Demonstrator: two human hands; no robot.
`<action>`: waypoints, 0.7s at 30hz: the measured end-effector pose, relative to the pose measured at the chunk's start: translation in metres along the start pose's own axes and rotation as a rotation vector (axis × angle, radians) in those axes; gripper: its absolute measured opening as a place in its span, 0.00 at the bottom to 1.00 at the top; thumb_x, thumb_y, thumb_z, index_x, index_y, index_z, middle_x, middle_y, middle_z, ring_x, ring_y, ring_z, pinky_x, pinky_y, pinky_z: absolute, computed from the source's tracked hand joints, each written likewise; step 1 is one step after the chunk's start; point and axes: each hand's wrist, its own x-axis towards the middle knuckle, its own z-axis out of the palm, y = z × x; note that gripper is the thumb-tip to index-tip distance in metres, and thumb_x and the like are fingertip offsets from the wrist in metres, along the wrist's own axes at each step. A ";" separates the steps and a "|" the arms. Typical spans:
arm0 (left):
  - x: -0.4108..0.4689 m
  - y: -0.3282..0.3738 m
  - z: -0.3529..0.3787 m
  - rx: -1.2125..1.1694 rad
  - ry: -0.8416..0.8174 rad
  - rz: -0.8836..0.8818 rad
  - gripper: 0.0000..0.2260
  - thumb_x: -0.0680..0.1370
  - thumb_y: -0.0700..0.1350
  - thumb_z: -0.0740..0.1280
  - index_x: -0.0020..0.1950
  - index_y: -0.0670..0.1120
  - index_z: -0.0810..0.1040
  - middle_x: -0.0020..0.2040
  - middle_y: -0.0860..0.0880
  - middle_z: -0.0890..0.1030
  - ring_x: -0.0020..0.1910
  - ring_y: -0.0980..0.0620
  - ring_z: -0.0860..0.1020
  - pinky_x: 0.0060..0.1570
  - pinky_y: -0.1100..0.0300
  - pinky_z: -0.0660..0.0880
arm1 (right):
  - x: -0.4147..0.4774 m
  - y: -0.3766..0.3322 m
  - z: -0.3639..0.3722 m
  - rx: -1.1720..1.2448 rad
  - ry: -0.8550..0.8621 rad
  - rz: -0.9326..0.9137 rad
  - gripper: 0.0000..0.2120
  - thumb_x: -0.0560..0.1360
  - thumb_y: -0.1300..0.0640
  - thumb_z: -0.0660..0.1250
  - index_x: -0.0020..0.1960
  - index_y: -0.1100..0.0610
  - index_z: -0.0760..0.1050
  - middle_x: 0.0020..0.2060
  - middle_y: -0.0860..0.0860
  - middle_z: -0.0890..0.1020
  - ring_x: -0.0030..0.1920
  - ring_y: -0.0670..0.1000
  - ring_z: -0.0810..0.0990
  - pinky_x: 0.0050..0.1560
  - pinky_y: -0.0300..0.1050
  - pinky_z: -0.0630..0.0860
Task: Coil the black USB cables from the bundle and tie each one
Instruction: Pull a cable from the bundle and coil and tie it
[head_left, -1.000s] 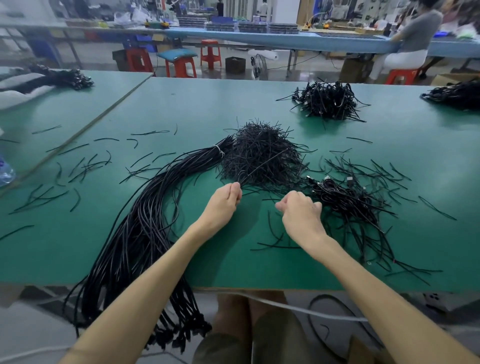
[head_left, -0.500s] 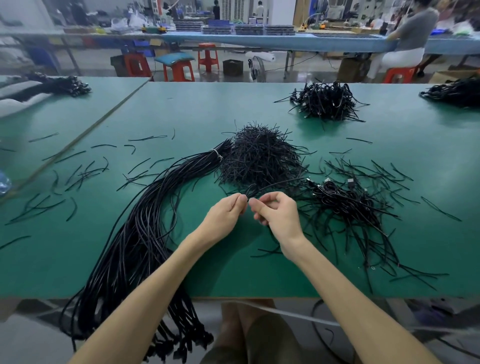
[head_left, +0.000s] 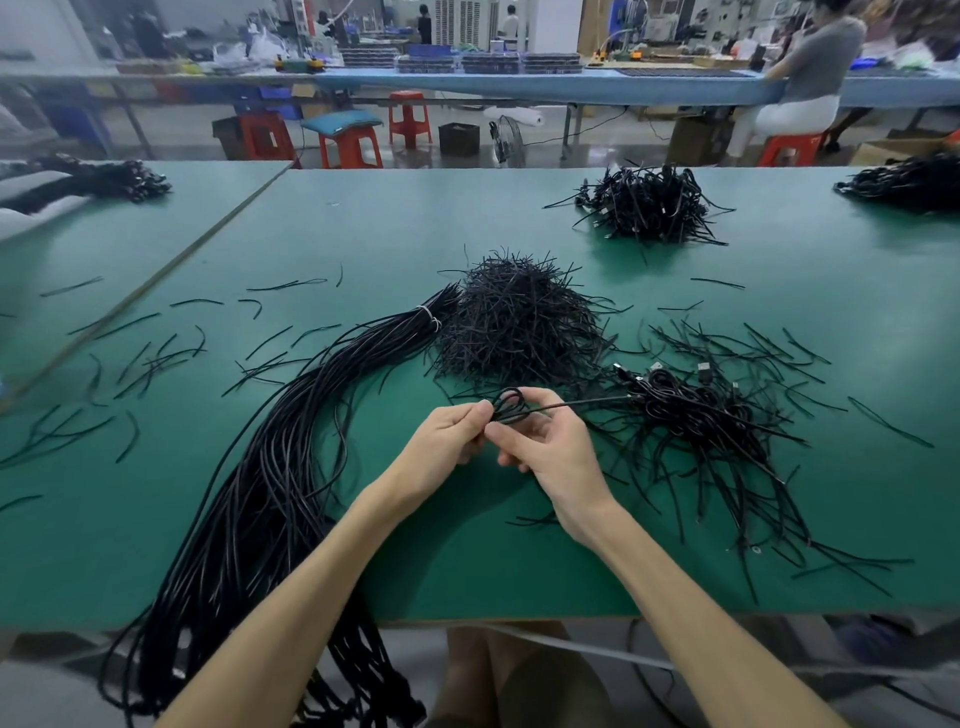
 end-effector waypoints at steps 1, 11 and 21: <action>-0.001 0.002 0.000 -0.025 -0.023 -0.007 0.19 0.87 0.48 0.56 0.44 0.39 0.76 0.28 0.57 0.74 0.25 0.62 0.63 0.26 0.70 0.60 | 0.000 0.000 -0.001 0.004 -0.047 -0.009 0.23 0.71 0.59 0.79 0.64 0.49 0.76 0.37 0.52 0.82 0.34 0.49 0.80 0.35 0.38 0.73; -0.003 0.005 -0.005 -0.050 -0.095 -0.043 0.18 0.87 0.48 0.55 0.43 0.43 0.77 0.28 0.57 0.73 0.25 0.60 0.61 0.25 0.71 0.58 | 0.001 -0.001 -0.006 -0.031 -0.136 -0.004 0.16 0.73 0.61 0.77 0.60 0.55 0.80 0.41 0.51 0.84 0.34 0.48 0.78 0.34 0.37 0.72; -0.006 0.006 -0.005 -0.039 -0.038 -0.080 0.20 0.87 0.50 0.56 0.35 0.48 0.67 0.30 0.53 0.62 0.27 0.56 0.57 0.25 0.66 0.56 | -0.002 0.003 0.001 -0.262 0.001 -0.105 0.03 0.78 0.65 0.69 0.50 0.60 0.76 0.40 0.56 0.85 0.36 0.62 0.80 0.34 0.51 0.75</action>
